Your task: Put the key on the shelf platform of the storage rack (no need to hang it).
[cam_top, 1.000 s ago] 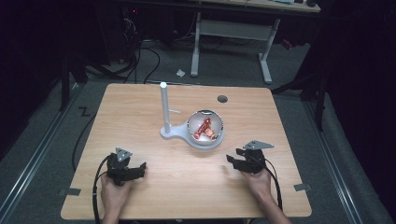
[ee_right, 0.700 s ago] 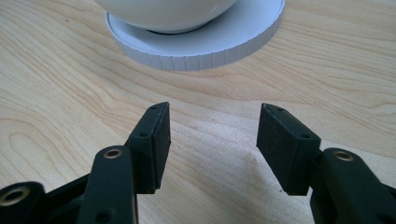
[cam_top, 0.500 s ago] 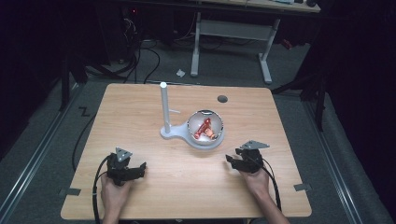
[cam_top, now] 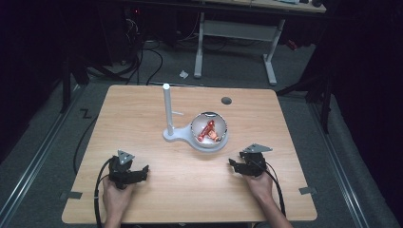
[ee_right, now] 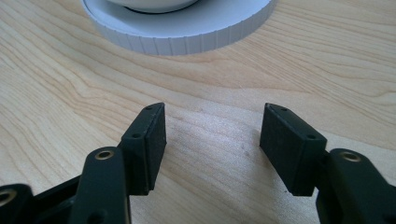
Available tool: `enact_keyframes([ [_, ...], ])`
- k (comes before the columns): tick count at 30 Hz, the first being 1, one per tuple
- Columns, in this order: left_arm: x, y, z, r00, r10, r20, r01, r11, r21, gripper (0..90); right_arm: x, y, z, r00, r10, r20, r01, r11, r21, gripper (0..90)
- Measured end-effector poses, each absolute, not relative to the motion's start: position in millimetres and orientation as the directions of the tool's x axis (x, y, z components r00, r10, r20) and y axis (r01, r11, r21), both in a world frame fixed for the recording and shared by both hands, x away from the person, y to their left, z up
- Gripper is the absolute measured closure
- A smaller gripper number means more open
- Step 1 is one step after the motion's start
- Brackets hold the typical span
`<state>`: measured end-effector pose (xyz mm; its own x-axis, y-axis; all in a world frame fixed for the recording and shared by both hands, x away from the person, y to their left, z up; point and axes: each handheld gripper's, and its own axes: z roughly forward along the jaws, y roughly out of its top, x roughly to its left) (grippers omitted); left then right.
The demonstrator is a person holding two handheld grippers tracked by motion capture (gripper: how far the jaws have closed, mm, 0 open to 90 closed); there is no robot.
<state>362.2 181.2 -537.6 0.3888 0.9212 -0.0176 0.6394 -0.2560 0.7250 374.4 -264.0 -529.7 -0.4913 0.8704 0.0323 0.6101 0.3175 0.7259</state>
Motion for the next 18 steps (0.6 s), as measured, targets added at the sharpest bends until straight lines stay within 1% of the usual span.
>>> enact_keyframes([
  [3,362.2,181.3,-537.6,0.389,0.921,-0.018,0.640,-0.256,0.725,12.7,372.7,-260.1,-531.0,-0.500,0.866,-0.016,0.591,0.355,0.725,38.6],
  [18,362.1,181.3,-537.6,0.389,0.921,-0.017,0.640,-0.257,0.724,12.7,372.8,-260.2,-531.0,-0.497,0.867,-0.017,0.594,0.355,0.722,35.8],
])
